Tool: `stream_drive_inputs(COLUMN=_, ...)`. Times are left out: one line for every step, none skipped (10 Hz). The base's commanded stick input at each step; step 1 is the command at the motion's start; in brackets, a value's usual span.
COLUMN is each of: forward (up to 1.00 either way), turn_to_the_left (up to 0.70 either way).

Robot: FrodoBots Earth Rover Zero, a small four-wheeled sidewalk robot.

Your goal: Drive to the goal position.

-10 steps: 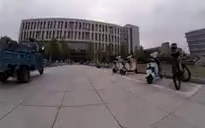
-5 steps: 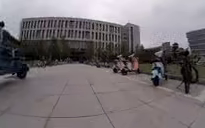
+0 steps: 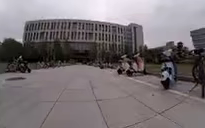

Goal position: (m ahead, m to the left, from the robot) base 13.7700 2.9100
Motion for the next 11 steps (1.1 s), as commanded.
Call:
stream_drive_inputs(forward=0.7, turn_to_the_left=0.0)
stream_drive_inputs(forward=0.7, turn_to_the_left=0.0)
stream_drive_inputs(forward=0.7, turn_to_the_left=0.0)
stream_drive_inputs(forward=0.7, turn_to_the_left=0.0)
stream_drive_inputs(forward=0.7, turn_to_the_left=0.0)
stream_drive_inputs(forward=0.7, turn_to_the_left=0.0)
stream_drive_inputs(forward=0.7, turn_to_the_left=0.0)
stream_drive_inputs(forward=0.7, turn_to_the_left=0.0)
stream_drive_inputs(forward=0.7, turn_to_the_left=0.0)
stream_drive_inputs(forward=0.7, turn_to_the_left=0.0)
stream_drive_inputs(forward=0.7, turn_to_the_left=0.0)
